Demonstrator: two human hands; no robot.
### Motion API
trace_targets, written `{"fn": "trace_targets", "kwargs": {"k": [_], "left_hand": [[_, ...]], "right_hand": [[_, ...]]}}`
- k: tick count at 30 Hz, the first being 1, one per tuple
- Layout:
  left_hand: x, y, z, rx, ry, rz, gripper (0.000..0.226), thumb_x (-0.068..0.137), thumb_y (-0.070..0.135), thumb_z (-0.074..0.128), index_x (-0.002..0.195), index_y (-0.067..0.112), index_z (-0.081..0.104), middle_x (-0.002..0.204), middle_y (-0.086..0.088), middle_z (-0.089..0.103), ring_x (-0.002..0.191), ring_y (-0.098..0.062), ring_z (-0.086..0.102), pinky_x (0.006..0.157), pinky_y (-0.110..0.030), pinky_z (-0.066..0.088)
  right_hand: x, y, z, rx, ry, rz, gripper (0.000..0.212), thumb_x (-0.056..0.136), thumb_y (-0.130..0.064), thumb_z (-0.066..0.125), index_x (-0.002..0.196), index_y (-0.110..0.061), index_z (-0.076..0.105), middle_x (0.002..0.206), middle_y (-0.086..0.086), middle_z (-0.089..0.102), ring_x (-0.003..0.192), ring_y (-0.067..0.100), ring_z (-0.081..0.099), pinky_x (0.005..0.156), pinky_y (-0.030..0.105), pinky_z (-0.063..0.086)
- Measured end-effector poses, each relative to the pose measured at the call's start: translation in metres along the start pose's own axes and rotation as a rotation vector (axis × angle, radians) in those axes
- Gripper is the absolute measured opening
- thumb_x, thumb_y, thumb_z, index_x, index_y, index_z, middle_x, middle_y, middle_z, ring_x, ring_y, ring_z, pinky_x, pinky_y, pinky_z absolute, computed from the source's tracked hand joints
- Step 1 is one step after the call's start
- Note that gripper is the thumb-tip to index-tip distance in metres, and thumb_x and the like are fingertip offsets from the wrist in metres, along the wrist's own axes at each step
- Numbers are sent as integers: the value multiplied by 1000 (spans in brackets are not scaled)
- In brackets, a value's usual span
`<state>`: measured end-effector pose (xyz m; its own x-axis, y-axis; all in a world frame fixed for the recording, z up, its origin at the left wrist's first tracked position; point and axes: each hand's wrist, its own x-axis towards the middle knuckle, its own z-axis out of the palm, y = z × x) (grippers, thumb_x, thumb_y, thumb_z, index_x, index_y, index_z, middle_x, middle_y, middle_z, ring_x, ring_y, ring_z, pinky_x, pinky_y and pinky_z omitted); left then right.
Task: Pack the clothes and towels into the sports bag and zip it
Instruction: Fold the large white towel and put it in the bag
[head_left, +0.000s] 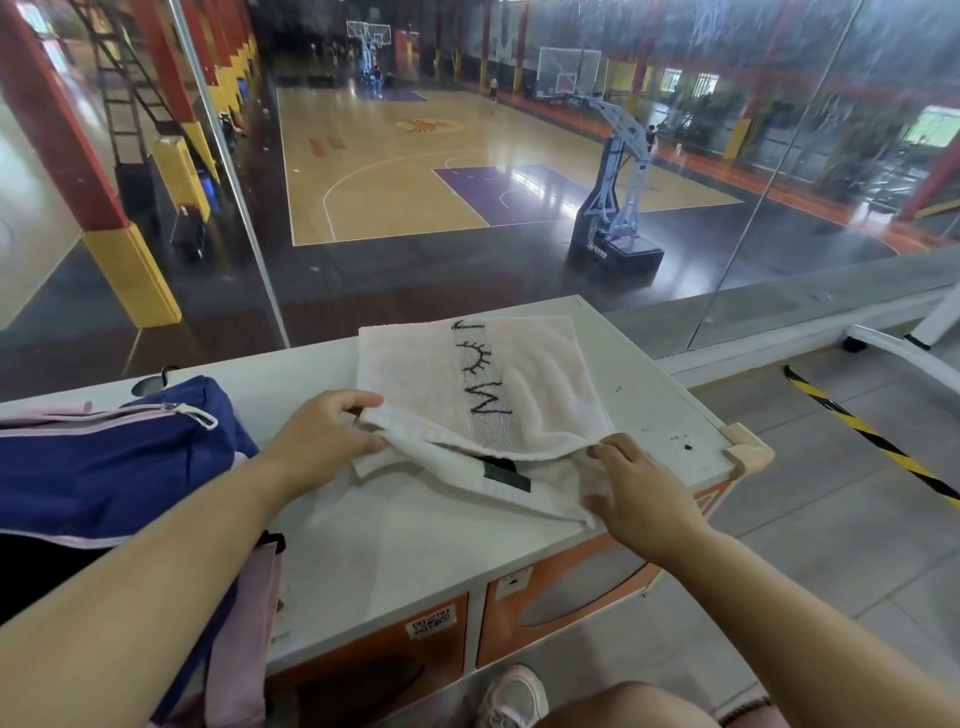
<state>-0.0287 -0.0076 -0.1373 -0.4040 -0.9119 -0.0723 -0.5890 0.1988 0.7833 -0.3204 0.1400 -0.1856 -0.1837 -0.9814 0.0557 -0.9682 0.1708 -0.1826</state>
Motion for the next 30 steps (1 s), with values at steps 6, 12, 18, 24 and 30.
{"fn": "trace_targets", "kwargs": {"k": [6, 12, 18, 24, 30], "left_hand": [[6, 7, -4, -375, -90, -365, 38, 78, -8, 66, 113, 7, 61, 103, -13, 64, 86, -28, 62, 66, -38, 56], [-7, -1, 1, -580, -59, -441, 46, 76, -15, 64, 119, -1, 57, 104, -17, 63, 90, -33, 63, 67, -41, 57], [-22, -5, -4, -280, -4, -355, 33, 83, -4, 60, 115, 5, 61, 90, -8, 59, 74, -23, 59, 52, -25, 52], [-33, -16, -2, 254, 43, -138, 57, 64, 20, 83, 116, 13, 61, 98, -2, 62, 86, -17, 57, 69, -25, 45], [-42, -15, 2, 285, 245, 75, 21, 78, 28, 72, 93, 14, 68, 91, 0, 61, 77, -12, 55, 61, -18, 38]], "right_hand": [[1, -4, 3, 3, -3, 50, 47, 90, -32, 57, 133, -18, 44, 135, -3, 42, 115, 19, 50, 99, 33, 39], [-2, -3, 6, -11, 19, 31, 46, 90, -30, 57, 133, -19, 45, 136, -4, 43, 116, 18, 50, 99, 33, 39], [-6, -4, 8, -49, 152, -52, 42, 77, -16, 74, 116, -13, 62, 117, 3, 60, 95, 26, 64, 78, 38, 50], [-5, -3, 1, 13, 432, -227, 25, 65, 8, 78, 81, -11, 72, 81, 4, 71, 65, 26, 67, 58, 35, 54], [-2, 0, -27, 74, 543, -187, 19, 79, 4, 64, 98, -2, 67, 85, 11, 72, 76, 32, 68, 69, 43, 54]]}}
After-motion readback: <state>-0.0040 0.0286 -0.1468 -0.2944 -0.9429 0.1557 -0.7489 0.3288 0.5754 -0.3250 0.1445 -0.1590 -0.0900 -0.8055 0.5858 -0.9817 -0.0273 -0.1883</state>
